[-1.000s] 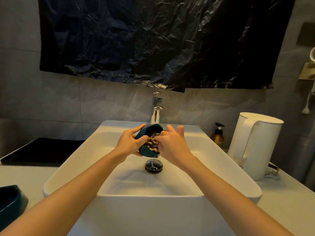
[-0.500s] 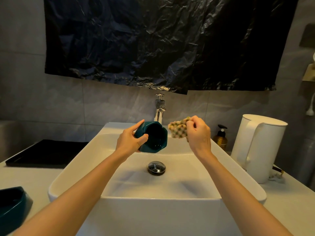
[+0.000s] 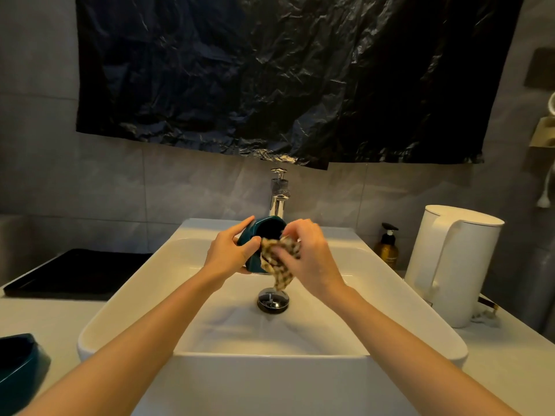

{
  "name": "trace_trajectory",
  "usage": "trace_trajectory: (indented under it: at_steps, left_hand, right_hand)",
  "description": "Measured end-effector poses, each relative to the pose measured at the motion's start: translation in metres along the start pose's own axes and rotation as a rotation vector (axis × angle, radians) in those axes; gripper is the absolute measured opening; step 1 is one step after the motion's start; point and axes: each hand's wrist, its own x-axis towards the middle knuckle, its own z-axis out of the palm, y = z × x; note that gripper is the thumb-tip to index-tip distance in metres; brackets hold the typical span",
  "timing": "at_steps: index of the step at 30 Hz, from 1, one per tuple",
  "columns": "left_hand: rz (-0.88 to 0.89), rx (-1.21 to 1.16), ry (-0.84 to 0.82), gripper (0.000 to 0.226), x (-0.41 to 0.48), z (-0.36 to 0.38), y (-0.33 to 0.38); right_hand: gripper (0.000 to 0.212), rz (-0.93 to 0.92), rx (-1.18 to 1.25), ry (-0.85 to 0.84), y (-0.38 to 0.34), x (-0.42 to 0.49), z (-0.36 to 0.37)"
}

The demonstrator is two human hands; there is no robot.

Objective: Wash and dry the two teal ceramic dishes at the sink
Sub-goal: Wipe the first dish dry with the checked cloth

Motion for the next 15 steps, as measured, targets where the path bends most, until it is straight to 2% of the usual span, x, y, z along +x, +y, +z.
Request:
trace_trajectory:
  at_steps: [2, 4, 7, 9, 11, 15]
  left_hand:
    - [0.000, -0.002, 0.012, 0.053, 0.000, -0.001, 0.000]
    - [-0.004, 0.003, 0.031, 0.052, 0.001, -0.003, 0.000]
    - [-0.017, 0.012, 0.076, 0.053, 0.001, -0.005, -0.002]
    - [-0.026, 0.016, 0.099, 0.053, 0.002, -0.005, -0.002]
    - [-0.037, 0.000, 0.106, 0.053, 0.002, -0.003, -0.002]
    - [-0.045, -0.015, 0.082, 0.052, 0.002, -0.002, -0.001]
  right_hand:
    - [0.023, -0.143, -0.210, -0.112, 0.000, -0.003, 0.003]
    - [0.019, -0.210, -0.287, -0.171, -0.002, -0.002, 0.001]
    - [0.038, -0.181, -0.209, -0.420, -0.001, -0.008, 0.000]
    - [0.052, -0.176, -0.220, -0.516, -0.004, -0.012, 0.001]
    - [0.052, -0.221, -0.262, -0.479, -0.008, -0.014, 0.005]
    - [0.033, -0.339, -0.409, -0.368, -0.011, -0.010, 0.014]
